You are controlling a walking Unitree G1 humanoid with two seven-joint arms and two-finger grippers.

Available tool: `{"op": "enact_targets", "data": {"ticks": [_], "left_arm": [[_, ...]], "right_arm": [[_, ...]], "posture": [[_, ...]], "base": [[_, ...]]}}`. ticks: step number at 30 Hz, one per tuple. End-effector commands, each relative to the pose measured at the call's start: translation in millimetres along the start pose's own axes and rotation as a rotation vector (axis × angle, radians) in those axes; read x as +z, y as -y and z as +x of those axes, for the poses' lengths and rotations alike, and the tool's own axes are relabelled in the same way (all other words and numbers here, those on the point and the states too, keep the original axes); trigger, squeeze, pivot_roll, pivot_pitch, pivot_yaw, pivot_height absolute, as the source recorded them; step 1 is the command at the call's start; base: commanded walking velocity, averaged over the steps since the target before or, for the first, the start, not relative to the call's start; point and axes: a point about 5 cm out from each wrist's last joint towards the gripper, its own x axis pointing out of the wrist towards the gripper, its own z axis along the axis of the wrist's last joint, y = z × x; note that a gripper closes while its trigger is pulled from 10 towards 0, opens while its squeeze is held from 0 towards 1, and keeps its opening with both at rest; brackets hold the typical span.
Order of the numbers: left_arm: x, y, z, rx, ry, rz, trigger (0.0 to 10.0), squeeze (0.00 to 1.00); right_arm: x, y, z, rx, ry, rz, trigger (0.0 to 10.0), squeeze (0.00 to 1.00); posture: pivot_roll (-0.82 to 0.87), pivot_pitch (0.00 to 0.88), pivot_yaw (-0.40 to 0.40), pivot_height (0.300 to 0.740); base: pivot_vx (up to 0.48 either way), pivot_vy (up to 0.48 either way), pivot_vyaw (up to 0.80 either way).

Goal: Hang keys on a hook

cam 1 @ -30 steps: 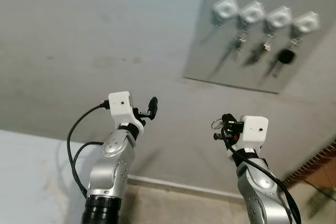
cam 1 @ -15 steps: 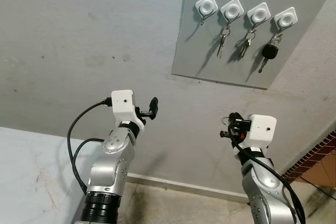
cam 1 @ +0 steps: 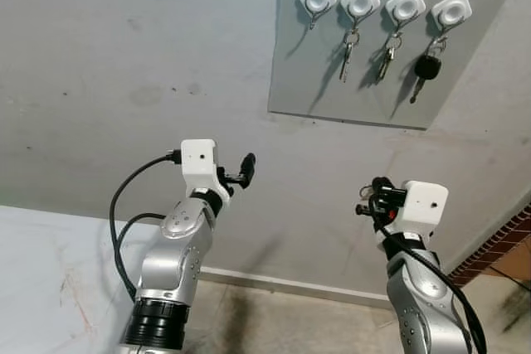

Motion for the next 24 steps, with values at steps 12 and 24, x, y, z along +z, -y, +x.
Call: {"op": "enact_targets", "data": {"ticks": [12,24], "left_arm": [[10,-0.2,11.0,-0.065,-0.023,0.052,10.0,0.00],[41,-1.2,11.5,-0.070,0.122,0.082,10.0,0.00]], "right_arm": [[10,-6.1,7.7,0.055,0.051,0.000,10.0,0.00],[59,-23.3,32.2,0.240,0.230,-0.088,10.0,0.00]], "posture": [[0.01,0.022,0.040,0.740],[0.03,0.004,0.000,0.740]], "base": [[0.000,0.000,0.00],[0.000,0.000,0.00]]}}
